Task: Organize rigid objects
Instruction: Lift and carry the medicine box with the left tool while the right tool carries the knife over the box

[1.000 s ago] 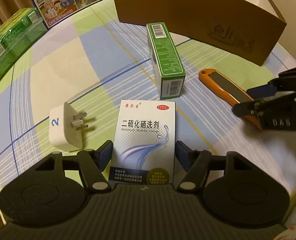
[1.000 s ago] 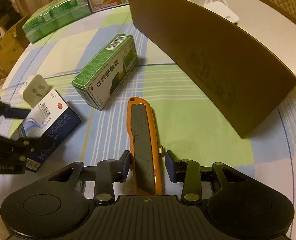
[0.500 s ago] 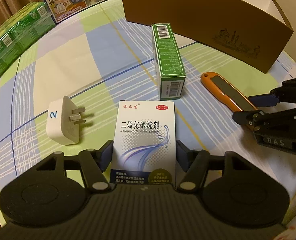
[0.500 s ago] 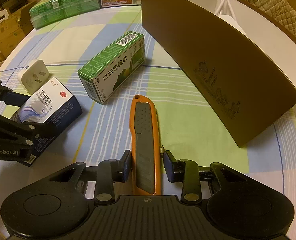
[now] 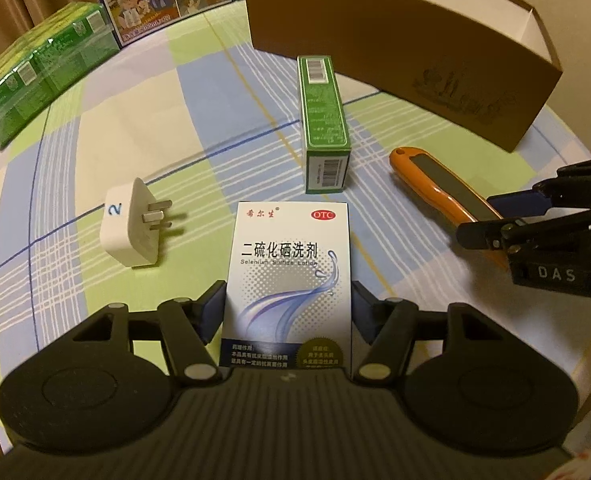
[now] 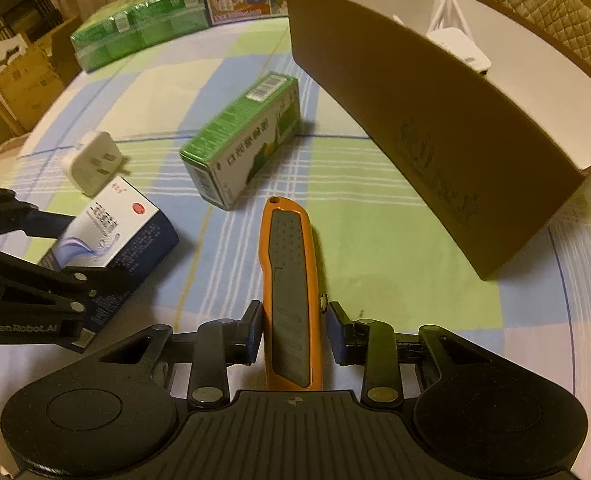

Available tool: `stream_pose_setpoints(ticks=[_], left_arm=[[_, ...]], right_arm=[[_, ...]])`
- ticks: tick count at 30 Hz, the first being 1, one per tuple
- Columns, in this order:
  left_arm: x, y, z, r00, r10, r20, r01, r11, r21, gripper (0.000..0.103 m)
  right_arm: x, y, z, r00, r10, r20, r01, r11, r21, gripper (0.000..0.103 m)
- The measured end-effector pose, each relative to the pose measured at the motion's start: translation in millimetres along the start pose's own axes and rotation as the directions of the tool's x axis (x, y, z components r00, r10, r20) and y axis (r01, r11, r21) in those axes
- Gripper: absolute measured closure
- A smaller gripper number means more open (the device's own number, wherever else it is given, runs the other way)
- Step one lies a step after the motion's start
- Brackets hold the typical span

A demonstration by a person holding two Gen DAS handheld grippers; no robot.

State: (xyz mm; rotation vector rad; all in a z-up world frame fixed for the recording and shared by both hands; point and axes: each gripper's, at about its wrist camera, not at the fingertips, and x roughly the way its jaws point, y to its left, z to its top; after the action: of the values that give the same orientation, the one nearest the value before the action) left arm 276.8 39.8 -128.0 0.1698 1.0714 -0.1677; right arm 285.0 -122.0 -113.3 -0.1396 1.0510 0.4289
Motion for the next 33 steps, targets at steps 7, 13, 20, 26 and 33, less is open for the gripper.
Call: stream_pose_setpoints(ticks=[7,13,20,26,33], left_arm=[[-25,-5,7,0.999,0.011,0.039,-0.011,1.0,-0.015,0.042],[-44,-12,19,0.997,0.01,0.083,-0.009,1.0,-0.013,0.042],[-57,-27,34,0.992,-0.002,0.127,0.001,1.0,0.005,0.042],[-64,-33,46,0.988,0.001,0.156,-0.004,1.0,0.019,0.042],[-71,-45,73,0.981,-0.005,0.195,-0.003,0.999,0.039,0.042]], right_arm=[[-23,-3,2,0.999,0.02,0.033,-0.021,1.0,0.014,0.073],[-40,-7,3,0.998,0.032,0.054,-0.034,0.999,0.027,0.073],[-60,-13,6,0.995,0.036,0.092,-0.04,0.998,0.043,0.073],[-77,-22,12,0.99,0.044,0.135,-0.052,0.997,0.058,0.073],[-95,-41,27,0.982,0.02,0.187,-0.035,0.996,0.076,0.073]])
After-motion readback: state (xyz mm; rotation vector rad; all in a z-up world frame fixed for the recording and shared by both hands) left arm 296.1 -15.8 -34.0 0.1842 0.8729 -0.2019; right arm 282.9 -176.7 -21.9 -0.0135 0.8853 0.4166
